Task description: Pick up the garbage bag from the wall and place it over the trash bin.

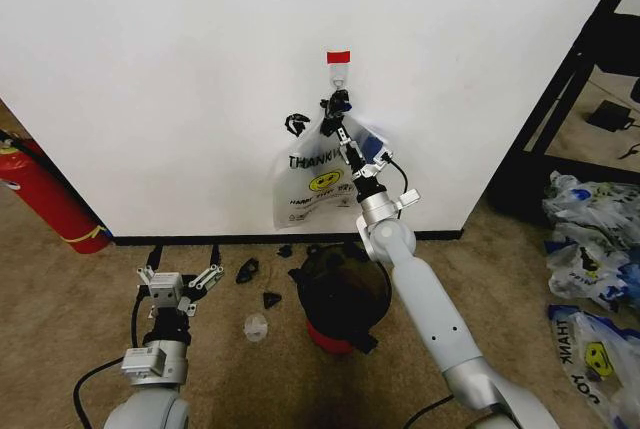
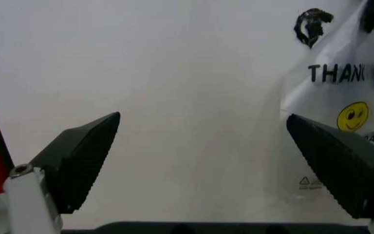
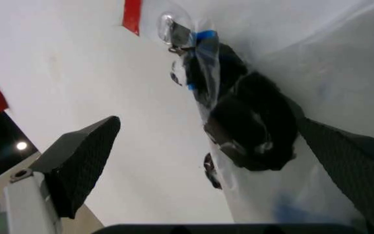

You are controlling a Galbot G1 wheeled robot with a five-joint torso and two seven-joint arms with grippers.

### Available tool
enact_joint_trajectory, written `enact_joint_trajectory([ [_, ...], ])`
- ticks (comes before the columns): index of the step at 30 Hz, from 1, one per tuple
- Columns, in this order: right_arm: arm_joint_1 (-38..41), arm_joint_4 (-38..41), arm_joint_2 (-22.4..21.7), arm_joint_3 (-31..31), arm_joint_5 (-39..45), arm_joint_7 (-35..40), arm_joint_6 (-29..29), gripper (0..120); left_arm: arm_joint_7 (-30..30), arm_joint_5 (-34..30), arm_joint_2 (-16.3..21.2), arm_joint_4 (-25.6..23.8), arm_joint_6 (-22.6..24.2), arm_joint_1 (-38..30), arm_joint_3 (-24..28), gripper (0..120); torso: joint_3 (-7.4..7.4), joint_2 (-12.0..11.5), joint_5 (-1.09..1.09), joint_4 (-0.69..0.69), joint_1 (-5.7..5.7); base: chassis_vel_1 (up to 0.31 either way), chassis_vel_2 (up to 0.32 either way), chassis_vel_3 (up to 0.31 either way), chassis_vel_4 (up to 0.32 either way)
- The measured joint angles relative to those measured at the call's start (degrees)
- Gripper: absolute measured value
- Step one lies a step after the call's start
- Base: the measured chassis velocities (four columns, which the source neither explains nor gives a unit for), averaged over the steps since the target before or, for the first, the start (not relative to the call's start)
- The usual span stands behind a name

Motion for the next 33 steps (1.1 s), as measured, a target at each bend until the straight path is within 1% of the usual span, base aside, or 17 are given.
enact_joint_trajectory([
  [4, 1.44, -1.44, 1.03, 0.60, 0.65, -0.65, -0.66, 100, -0.01, 0.16, -0.15, 0.13, 0.05, -0.16, -0.01, 100, 0.00, 0.00, 0.00, -0.01, 0.00, 0.000, 0.000, 0.000, 0.000],
  [5, 3.10, -2.65, 2.34, 1.24, 1.19, -1.27, -1.45, 100, 0.00, 0.60, -0.52, 0.57, 0.08, -0.23, 0.10, 100, 0.00, 0.00, 0.00, 0.00, 0.00, 0.000, 0.000, 0.000, 0.000],
  [7, 4.15, -3.37, 3.22, 1.55, 1.26, -1.53, -1.74, 100, -0.01, 0.97, -0.91, 1.05, 0.05, -0.20, 0.23, 100, 0.00, 0.00, 0.00, 0.00, 0.00, 0.000, 0.000, 0.000, 0.000],
  [17, 5.83, -6.34, 4.46, 1.97, 0.09, -1.59, -1.99, 98, -0.05, 1.02, -1.19, 1.54, 0.00, -0.40, 0.21, 100, -0.01, 0.01, 0.00, 0.00, 0.00, 0.000, 0.000, 0.000, 0.000],
  [20, 6.38, -7.86, 5.57, 2.53, -0.95, -1.79, -1.99, 91, -0.05, 1.04, -1.37, 1.73, -0.03, -0.52, 0.38, 100, -0.01, 0.01, 0.00, 0.00, 0.00, 0.000, 0.000, 0.000, 0.000],
  [22, 6.87, -8.87, 6.46, 2.93, -1.67, -1.79, -1.89, 83, -0.06, 1.05, -1.36, 1.87, -0.03, -0.61, 0.39, 100, -0.01, 0.01, 0.00, 0.00, -0.01, 0.000, 0.000, 0.000, 0.000],
  [23, 6.87, -8.87, 6.46, 2.93, -1.67, -1.79, -1.89, 83, -0.06, 1.05, -1.36, 1.87, -0.03, -0.61, 0.39, 100, -0.01, 0.01, 0.00, 0.00, -0.01, 0.000, 0.000, 0.000, 0.000],
  [24, 7.05, -9.30, 6.75, 3.02, -2.07, -1.79, -1.85, 78, -0.06, 1.05, -1.32, 1.87, -0.03, -0.65, 0.37, 100, -0.01, 0.01, 0.00, 0.00, -0.01, 0.000, 0.000, 0.000, 0.000],
  [25, 7.14, -9.50, 6.87, 3.06, -2.26, -1.79, -1.83, 77, -0.06, 1.05, -1.30, 1.87, -0.04, -0.67, 0.35, 100, 0.00, 0.01, 0.00, 0.00, -0.01, 0.000, 0.000, 0.000, 0.000],
  [26, 7.31, -9.95, 7.09, 3.17, -2.61, -1.78, -1.78, 69, -0.06, 1.05, -1.25, 1.87, -0.04, -0.67, 0.31, 100, -0.01, 0.01, 0.00, 0.00, -0.01, 0.000, 0.000, 0.000, 0.000],
  [29, 7.59, -10.59, 7.41, 3.39, -3.08, -1.76, -1.68, 60, -0.07, 1.01, -1.19, 1.88, -0.04, -0.64, 0.28, 100, -0.01, 0.01, 0.00, 0.00, 0.00, 0.000, 0.000, 0.000, 0.000],
  [30, 7.76, -10.96, 7.57, 3.51, -3.35, -1.75, -1.65, 53, -0.07, 1.01, -1.15, 1.87, -0.07, -0.59, 0.27, 100, -0.01, 0.01, 0.00, 0.00, 0.00, 0.000, 0.000, 0.000, 0.000],
  [32, 7.84, -11.16, 7.65, 3.56, -3.51, -1.75, -1.64, 51, -0.08, 1.00, -1.14, 1.87, -0.10, -0.54, 0.27, 100, -0.01, 0.01, 0.00, 0.00, -0.01, 0.000, 0.000, 0.000, 0.000],
  [33, 7.99, -11.53, 7.80, 3.61, -3.84, -1.75, -1.62, 45, -0.10, 0.98, -1.11, 1.87, -0.16, -0.45, 0.24, 100, -0.01, 0.01, 0.00, 0.00, -0.01, 0.000, 0.000, 0.000, 0.000],
])
